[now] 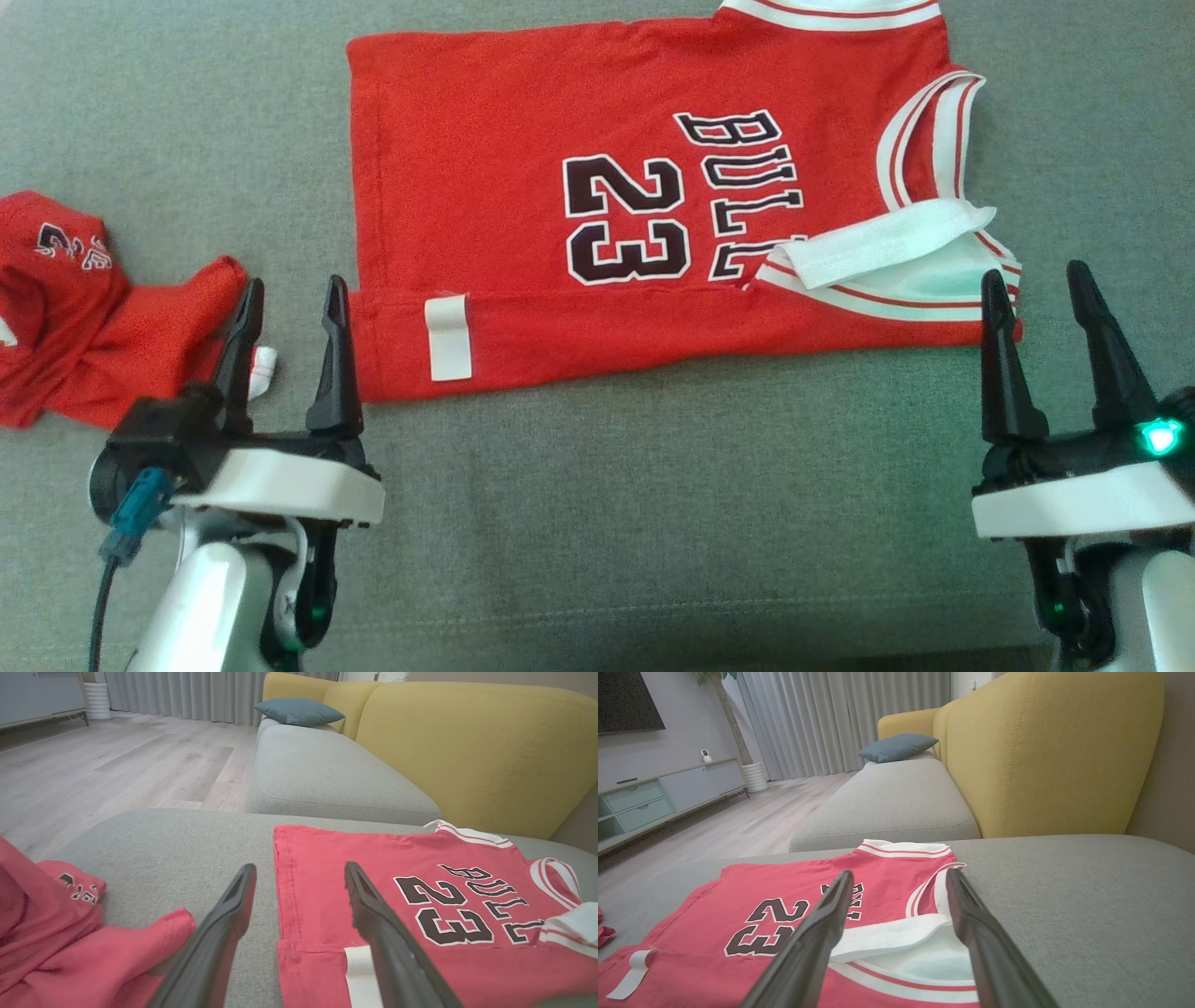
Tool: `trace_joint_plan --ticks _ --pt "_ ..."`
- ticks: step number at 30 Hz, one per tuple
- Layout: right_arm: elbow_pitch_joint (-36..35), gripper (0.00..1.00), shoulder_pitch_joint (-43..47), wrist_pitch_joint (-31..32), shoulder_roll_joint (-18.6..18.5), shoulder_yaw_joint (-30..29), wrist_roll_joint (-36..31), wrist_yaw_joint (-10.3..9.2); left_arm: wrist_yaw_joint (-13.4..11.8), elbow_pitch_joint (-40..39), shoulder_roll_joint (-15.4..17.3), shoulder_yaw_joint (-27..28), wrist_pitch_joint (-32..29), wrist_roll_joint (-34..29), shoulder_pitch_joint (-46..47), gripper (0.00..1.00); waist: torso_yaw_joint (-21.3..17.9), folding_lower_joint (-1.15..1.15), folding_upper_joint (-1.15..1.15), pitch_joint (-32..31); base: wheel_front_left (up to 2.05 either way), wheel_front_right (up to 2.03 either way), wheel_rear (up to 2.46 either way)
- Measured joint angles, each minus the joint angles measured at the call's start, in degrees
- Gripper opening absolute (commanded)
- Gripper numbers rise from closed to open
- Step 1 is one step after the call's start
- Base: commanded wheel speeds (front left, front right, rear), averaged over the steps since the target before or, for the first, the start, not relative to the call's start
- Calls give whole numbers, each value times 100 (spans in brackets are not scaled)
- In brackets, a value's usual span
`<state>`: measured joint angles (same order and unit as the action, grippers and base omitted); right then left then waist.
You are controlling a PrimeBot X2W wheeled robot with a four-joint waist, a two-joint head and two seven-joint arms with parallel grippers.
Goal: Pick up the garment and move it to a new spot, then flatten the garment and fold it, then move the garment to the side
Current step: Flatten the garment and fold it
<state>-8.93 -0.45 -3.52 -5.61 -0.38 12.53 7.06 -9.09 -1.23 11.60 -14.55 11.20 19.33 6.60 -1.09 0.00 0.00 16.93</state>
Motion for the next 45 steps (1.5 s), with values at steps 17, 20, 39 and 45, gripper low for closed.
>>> trace_joint_plan --ticks 17,20,39,45 --pt "757 100 -29 714 -102 -364 287 0 211 566 22 -322 -570 283 -4 100 52 0 0 296 0 0 0" --pt "993 100 -118 872 -221 -428 349 0 264 761 -7 -326 -658 382 34 100 65 0 0 434 0 0 0" --pt "1680 0 -1060 1773 -402 -552 926 0 602 985 -35 -474 -1268 784 576 0 116 0 0 844 0 0 0" --pt "1393 0 -803 1786 -385 -576 1053 1 519 847 88 -527 -1312 695 474 0 145 0 0 670 0 0 0"
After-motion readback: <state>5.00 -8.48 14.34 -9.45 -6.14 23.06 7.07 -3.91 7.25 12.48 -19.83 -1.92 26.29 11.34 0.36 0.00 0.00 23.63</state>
